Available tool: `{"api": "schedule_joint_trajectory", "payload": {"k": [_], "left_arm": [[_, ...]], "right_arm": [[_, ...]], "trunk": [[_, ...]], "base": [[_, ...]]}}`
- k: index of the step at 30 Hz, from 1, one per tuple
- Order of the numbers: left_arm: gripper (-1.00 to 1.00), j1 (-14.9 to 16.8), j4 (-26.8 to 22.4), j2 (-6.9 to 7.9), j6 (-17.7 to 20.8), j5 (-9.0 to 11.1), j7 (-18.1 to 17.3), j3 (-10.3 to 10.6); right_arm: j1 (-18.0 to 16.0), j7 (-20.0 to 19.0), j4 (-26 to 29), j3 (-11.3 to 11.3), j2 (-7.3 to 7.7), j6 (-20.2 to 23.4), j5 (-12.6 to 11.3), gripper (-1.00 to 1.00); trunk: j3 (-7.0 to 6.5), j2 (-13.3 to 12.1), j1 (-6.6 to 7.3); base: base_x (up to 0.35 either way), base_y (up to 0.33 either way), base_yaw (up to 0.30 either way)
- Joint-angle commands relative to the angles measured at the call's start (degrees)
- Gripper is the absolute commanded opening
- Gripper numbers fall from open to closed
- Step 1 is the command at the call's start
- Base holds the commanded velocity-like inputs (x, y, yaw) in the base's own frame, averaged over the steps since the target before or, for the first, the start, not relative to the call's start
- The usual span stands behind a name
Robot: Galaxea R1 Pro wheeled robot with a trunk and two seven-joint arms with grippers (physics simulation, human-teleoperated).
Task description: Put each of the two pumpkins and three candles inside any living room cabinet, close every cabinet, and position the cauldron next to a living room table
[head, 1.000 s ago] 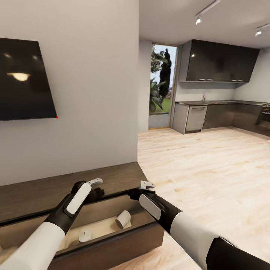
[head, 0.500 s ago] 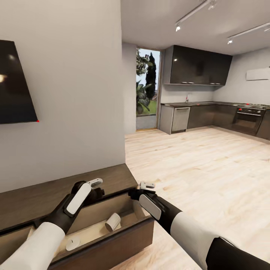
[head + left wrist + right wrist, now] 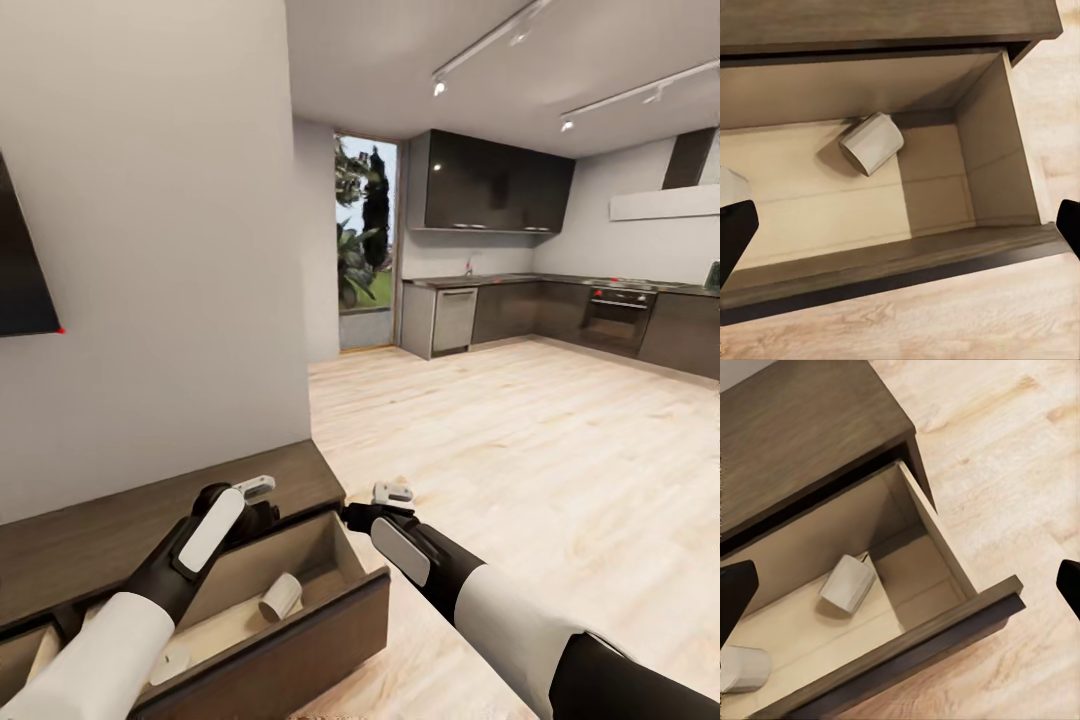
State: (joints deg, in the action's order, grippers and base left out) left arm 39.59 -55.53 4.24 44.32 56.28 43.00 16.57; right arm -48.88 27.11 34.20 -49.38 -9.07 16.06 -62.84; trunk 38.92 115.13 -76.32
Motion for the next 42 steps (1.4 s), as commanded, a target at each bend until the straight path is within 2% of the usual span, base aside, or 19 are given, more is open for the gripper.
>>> {"api": "schedule_joint_trajectory", "payload": {"k": [1, 5, 8, 11, 27, 29, 31, 35, 42], "left_arm": [[1.0, 0.05, -0.07, 0.07, -0.02, 0.59, 0.59, 0.25], [1.0, 0.05, -0.07, 0.07, -0.02, 0.6, 0.59, 0.18], [1.0, 0.05, -0.04, 0.07, -0.02, 0.59, 0.59, 0.17], [1.0, 0.05, -0.06, 0.07, -0.02, 0.6, 0.59, 0.11], [1.0, 0.05, -0.02, 0.1, 0.06, 0.65, 0.51, -0.19], [1.0, 0.05, -0.02, 0.13, 0.06, 0.67, 0.48, -0.21], [1.0, 0.05, -0.02, 0.15, 0.07, 0.67, 0.47, -0.22], [1.0, 0.05, -0.02, 0.12, 0.07, 0.67, 0.45, -0.18], [1.0, 0.05, -0.02, 0.13, 0.07, 0.67, 0.42, -0.14]], "right_arm": [[-0.08, 0.4, 0.11, -0.27, 0.02, 0.12, -0.27, 1.0], [-0.08, 0.03, -0.08, -0.2, 0.05, 0.11, -0.27, 1.0], [-0.08, -2.86, -0.5, -0.19, 0.07, 0.16, -0.31, 1.0], [-0.08, -4.07, -0.67, -0.19, 0.05, 0.19, -0.35, 1.0], [-0.11, -4.08, 0.4, 0.57, 0.04, 1.09, -1.47, 1.0], [-0.12, -4.17, 0.45, 1.61, 0.02, 1.2, -2.22, 1.0], [-0.13, -4.23, 0.45, 3.86, 0.02, 1.87, -3.29, 1.0], [-0.1, -4.26, 0.47, 6.53, 0.01, 2.73, -3.77, 1.0], [-0.11, -4.31, 0.42, 7.64, 0.01, 2.45, -4.02, 1.0]], "trunk": [[0.06, 0.04, 0.02], [-0.05, 0.04, 0.02], [-0.16, 0.04, 0.02], [-0.26, 0.04, 0.02], [-0.57, 0.04, 0.02], [-0.43, 0.04, 0.02], [-0.26, 0.04, 0.02], [0.11, 0.04, 0.02], [0.77, 0.04, 0.02]], "base": [[-0.106, 0.0, -0.012], [-0.116, 0.0, -0.115], [-0.138, 0.0, -0.25], [-0.143, 0.0, -0.27], [-0.122, 0.0, -0.271], [-0.114, 0.0, -0.131], [-0.114, 0.0, -0.043], [-0.119, 0.0, -0.012], [-0.13, 0.0, -0.001]]}}
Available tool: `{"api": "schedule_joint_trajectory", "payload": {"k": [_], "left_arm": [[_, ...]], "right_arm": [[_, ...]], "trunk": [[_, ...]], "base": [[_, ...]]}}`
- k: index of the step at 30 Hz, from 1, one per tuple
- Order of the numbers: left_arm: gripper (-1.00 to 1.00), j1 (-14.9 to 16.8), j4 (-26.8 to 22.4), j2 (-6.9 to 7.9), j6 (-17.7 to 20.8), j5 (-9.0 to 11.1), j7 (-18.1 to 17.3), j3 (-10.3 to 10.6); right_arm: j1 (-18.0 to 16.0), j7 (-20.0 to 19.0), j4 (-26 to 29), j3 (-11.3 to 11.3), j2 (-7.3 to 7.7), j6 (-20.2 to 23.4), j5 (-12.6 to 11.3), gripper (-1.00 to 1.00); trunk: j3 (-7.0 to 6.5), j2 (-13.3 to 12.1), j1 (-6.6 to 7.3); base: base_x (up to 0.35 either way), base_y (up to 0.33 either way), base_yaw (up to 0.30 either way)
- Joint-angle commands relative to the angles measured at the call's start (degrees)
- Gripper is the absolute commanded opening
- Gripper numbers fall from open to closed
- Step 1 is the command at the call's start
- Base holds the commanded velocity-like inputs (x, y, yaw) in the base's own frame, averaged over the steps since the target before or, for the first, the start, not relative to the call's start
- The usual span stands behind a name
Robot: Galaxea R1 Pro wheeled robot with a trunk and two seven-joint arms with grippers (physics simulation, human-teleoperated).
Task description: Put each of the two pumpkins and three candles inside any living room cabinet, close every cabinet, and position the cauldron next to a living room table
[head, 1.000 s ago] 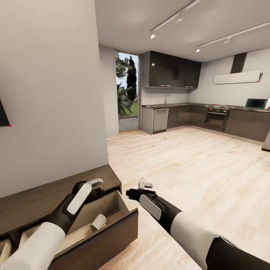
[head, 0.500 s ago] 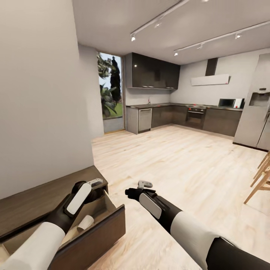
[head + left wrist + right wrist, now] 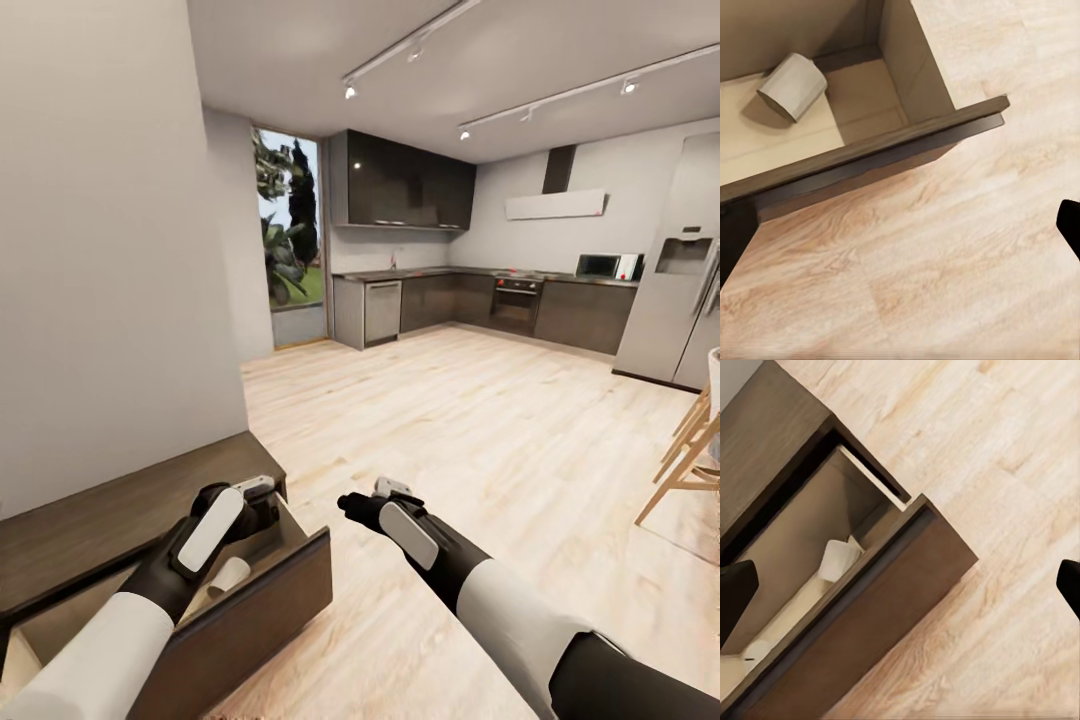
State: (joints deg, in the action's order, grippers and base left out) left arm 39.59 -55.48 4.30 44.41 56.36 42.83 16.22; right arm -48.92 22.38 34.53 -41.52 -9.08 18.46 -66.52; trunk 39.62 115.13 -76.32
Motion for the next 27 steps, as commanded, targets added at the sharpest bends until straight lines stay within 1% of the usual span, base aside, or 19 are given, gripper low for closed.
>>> {"api": "schedule_joint_trajectory", "payload": {"k": [1, 2, 3, 6, 8, 11, 14, 18, 20, 27], "left_arm": [[1.0, 0.05, -0.07, 0.06, -0.02, 0.59, 0.61, 0.21], [1.0, 0.05, -0.08, 0.05, -0.04, 0.59, 0.6, 0.22], [1.0, 0.05, -0.1, 0.04, -0.06, 0.57, 0.63, 0.25], [1.0, 0.05, -0.14, 0.02, -0.08, 0.57, 0.64, 0.29], [1.0, 0.05, -0.14, 0.02, -0.08, 0.53, 0.64, 0.33], [1.0, 0.05, -0.15, 0.01, -0.1, 0.52, 0.67, 0.41], [1.0, 0.05, -0.16, 0.03, -0.11, 0.54, 0.67, 0.34], [1.0, 0.05, -0.16, 0.01, -0.09, 0.54, 0.67, 0.31], [1.0, 0.05, -0.16, 0.01, -0.09, 0.55, 0.68, 0.34], [1.0, 0.05, -0.16, 0.01, -0.08, 0.56, 0.68, 0.41]], "right_arm": [[-0.09, 0.42, 0.06, -0.18, 0.03, 0.16, -0.36, 1.0], [-0.09, 0.43, 0.03, 0.34, 0.07, 0.34, -0.36, 1.0], [-0.1, 0.41, 0.06, 1.32, 0.09, 0.44, -0.36, 1.0], [-0.05, 0.28, 0.1, 5.04, 0.11, 0.51, -0.27, 1.0], [-0.04, 0.03, 0.29, 6.24, 0.12, 0.42, -0.22, 1.0], [-0.05, -0.22, 1.69, 6.78, 0.12, 0.36, -0.2, 1.0], [-0.05, -0.35, 4.44, 6.88, 0.11, 0.35, -0.05, 1.0], [-0.04, -0.4, 5.4, 6.89, 0.13, 0.35, 0.05, 1.0], [-0.04, -0.45, 5.51, 6.89, 0.45, 0.35, 0.07, 1.0], [-0.03, -0.9, 5.54, 6.89, 0.82, 0.35, 0.06, 1.0]], "trunk": [[0.16, 0.04, 0.02], [0.26, 0.04, 0.02], [0.35, 0.04, 0.02], [0.64, 0.04, 0.02], [0.79, 0.04, 0.02], [0.87, 0.04, 0.02], [0.89, 0.04, 0.02], [0.89, 0.04, 0.02], [0.91, 0.04, 0.02], [1.09, 0.04, 0.02]], "base": [[-0.096, 0.0, 0.0], [-0.066, 0.0, 0.0], [-0.042, 0.0, 0.0], [-0.018, 0.0, 0.0], [-0.006, 0.0, 0.0], [-0.002, 0.0, 0.0], [0.0, 0.0, -0.09], [0.0, 0.0, -0.234], [0.0, 0.0, -0.269], [0.0, 0.0, -0.272]]}}
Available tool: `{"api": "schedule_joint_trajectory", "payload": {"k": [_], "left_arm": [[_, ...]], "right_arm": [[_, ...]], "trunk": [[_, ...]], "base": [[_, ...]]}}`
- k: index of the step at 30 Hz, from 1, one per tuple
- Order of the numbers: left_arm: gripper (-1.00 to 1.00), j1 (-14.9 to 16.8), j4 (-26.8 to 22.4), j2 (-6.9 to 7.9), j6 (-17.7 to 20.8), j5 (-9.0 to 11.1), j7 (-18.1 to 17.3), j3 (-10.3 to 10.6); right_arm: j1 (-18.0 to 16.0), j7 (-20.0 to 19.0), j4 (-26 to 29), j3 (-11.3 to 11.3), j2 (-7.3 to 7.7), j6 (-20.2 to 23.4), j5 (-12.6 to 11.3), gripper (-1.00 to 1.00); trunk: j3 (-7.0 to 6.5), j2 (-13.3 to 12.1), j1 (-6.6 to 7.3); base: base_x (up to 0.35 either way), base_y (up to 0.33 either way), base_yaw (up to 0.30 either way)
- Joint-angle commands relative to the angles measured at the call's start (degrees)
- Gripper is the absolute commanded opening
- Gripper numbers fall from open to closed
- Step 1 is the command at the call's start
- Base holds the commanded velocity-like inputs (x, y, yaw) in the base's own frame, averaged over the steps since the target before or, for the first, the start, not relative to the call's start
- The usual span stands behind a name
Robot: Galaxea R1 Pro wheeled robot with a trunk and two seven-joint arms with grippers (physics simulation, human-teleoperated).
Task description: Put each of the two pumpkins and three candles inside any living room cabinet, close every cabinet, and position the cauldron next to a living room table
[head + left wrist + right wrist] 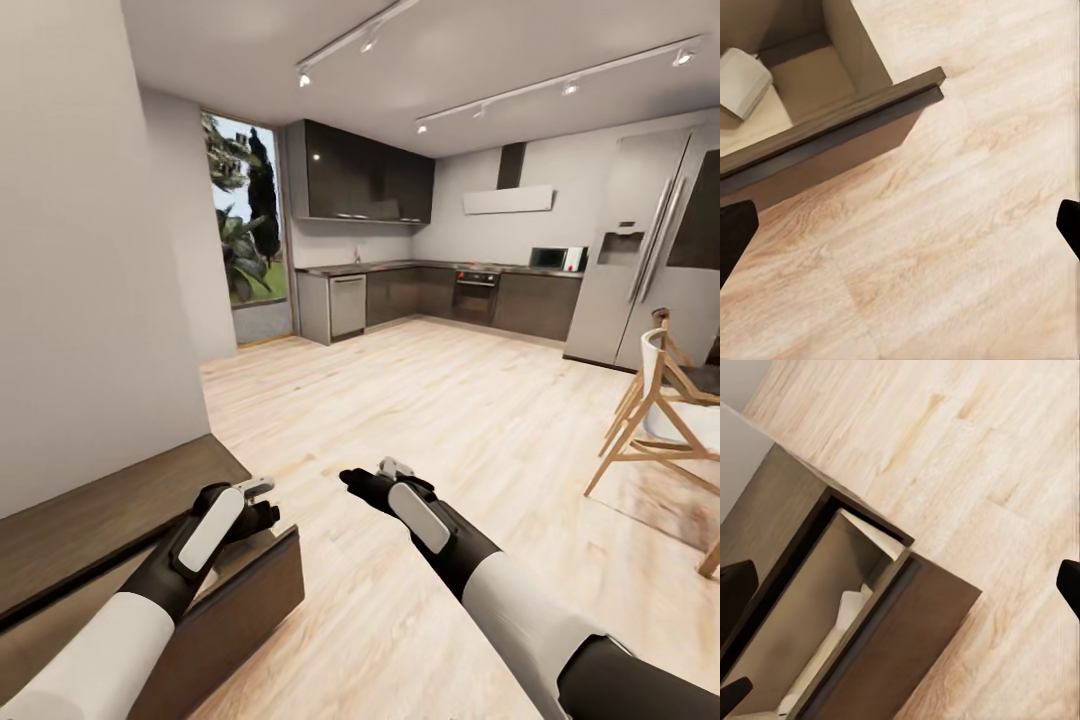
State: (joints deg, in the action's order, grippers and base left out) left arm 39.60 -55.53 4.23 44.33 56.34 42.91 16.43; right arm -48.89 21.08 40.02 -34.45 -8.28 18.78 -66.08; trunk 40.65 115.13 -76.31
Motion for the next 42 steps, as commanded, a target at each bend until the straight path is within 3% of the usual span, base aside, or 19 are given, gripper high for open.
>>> {"api": "schedule_joint_trajectory", "payload": {"k": [1, 9, 33, 42], "left_arm": [[1.0, 0.04, -0.1, 0.08, -0.01, 0.6, 0.59, 0.22], [1.0, 0.04, -0.1, 0.08, -0.01, 0.57, 0.59, 0.37], [1.0, 0.04, -0.1, 0.0, -0.03, 0.55, 0.59, 0.59], [1.0, 0.04, -0.1, -0.01, -0.03, 0.53, 0.59, 0.62]], "right_arm": [[-0.07, 0.1, 0.03, -0.18, 0.16, 0.03, -0.37, 1.0], [0.0, -0.76, -0.03, -0.24, 0.54, -0.13, 0.06, 1.0], [0.11, -0.86, -0.06, -0.18, 0.54, -0.5, 0.1, 1.0], [0.11, -0.95, -0.86, -0.18, 0.55, -0.44, -0.33, 1.0]], "trunk": [[0.1, 0.03, 0.01], [0.42, 0.03, 0.01], [0.45, 0.03, 0.01], [0.45, 0.03, 0.01]], "base": [[0.0, 0.0, -0.266], [0.0, 0.0, -0.203], [0.0, 0.0, -0.01], [0.0, 0.0, -0.256]]}}
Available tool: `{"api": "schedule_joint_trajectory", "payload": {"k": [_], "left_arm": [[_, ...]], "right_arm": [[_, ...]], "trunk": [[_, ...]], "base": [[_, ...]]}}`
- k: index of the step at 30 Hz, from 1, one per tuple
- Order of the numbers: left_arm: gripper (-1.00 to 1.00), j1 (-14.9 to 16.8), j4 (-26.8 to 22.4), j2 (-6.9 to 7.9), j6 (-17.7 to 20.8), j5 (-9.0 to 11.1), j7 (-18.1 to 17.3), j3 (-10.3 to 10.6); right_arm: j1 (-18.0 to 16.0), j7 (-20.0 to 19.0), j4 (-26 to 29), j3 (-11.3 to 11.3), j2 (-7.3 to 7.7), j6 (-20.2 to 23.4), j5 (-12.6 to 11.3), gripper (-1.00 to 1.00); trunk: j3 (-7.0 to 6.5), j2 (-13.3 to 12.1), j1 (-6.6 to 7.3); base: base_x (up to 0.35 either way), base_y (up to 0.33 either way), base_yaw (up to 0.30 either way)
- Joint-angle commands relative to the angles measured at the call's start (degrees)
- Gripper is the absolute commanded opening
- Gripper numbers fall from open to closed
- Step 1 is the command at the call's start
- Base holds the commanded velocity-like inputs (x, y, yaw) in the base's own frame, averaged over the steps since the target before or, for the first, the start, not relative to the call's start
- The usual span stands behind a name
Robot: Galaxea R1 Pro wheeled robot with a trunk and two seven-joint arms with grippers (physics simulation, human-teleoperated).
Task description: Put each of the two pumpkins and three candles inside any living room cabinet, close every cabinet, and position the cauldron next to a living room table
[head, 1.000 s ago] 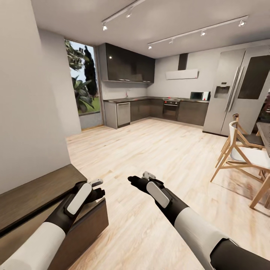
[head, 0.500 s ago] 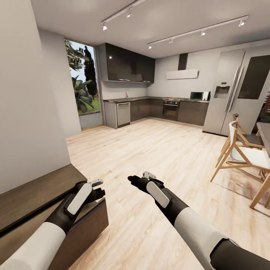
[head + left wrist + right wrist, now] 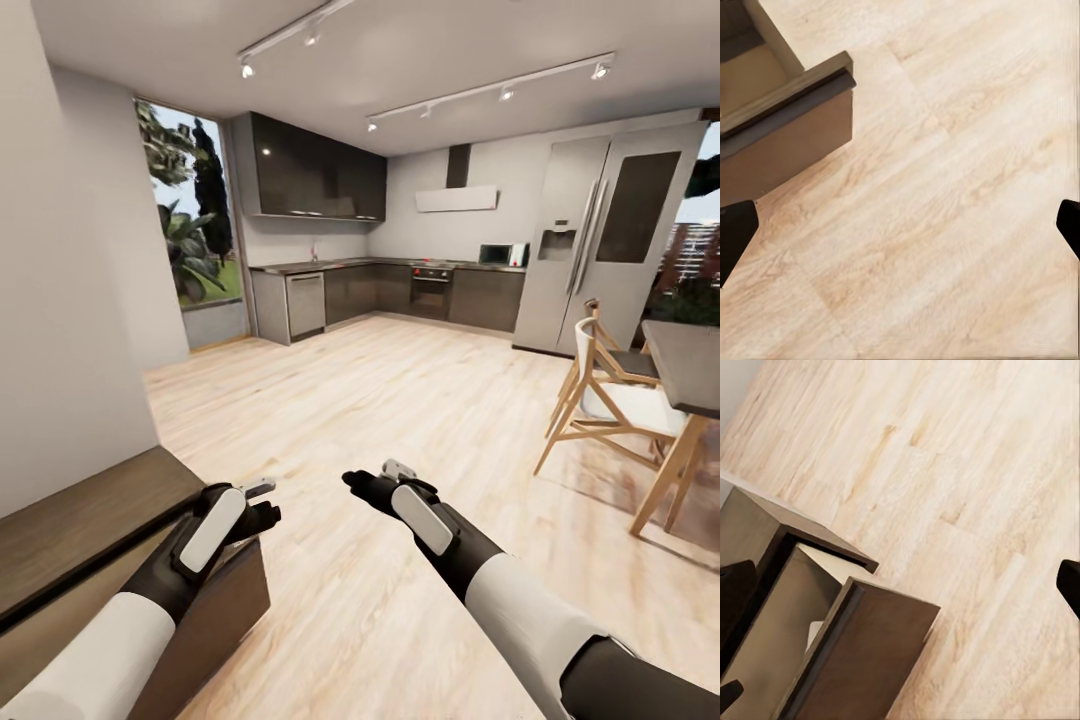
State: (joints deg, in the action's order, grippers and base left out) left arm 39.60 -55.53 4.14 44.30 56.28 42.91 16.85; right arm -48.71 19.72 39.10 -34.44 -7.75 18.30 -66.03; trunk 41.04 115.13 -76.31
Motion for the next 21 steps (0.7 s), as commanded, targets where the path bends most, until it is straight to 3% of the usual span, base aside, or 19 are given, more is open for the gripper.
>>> {"api": "schedule_joint_trajectory", "payload": {"k": [1, 9, 21], "left_arm": [[1.0, 0.04, -0.1, 0.08, 0.0, 0.61, 0.59, 0.17], [1.0, 0.04, -0.1, 0.08, 0.0, 0.62, 0.59, 0.2], [1.0, 0.04, -0.1, 0.03, 0.0, 0.59, 0.59, 0.2]], "right_arm": [[-0.07, 0.41, -0.02, -0.18, 0.01, 0.04, -0.46, 1.0], [-0.07, 0.41, -0.16, -0.18, 0.87, 0.11, -0.69, 1.0], [-0.07, -1.14, -0.24, -0.18, 0.98, 0.32, -0.7, 1.0]], "trunk": [[0.06, 0.03, 0.01], [0.06, 0.03, 0.01], [-0.05, 0.03, 0.01]], "base": [[0.0, 0.0, -0.292], [0.0, 0.0, -0.294], [0.0, 0.0, -0.294]]}}
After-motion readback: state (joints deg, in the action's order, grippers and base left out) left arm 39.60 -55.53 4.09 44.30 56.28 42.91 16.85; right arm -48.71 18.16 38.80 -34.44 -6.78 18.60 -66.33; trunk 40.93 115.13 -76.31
